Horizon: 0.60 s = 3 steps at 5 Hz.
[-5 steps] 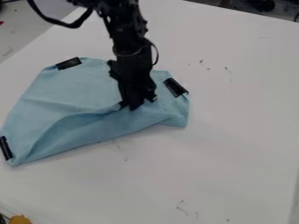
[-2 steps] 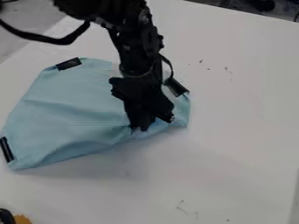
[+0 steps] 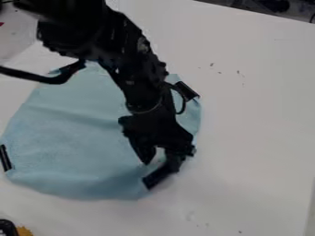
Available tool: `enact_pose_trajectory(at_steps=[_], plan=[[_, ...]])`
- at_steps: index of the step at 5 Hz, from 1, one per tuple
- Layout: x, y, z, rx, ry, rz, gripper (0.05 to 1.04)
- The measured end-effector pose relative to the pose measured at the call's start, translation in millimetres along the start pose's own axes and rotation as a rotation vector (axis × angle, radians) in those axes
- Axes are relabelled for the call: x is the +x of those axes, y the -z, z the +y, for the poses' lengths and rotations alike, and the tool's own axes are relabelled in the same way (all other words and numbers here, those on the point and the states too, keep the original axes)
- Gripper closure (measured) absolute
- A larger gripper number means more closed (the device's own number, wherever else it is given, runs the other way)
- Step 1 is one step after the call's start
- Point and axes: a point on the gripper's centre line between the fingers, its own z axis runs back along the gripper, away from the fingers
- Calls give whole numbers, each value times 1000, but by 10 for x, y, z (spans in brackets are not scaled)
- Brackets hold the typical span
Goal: Unfold the cloth from the top left to the bottom right
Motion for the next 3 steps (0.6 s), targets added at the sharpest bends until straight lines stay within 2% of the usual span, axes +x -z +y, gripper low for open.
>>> enact_pose_trajectory(at_steps=[1,2,3], plan=[[-105,29,-192,-71,-45,36,71],[-141,-26,-209,-64,-49,57,74],[-65,-145,-187,71,18,64,81]])
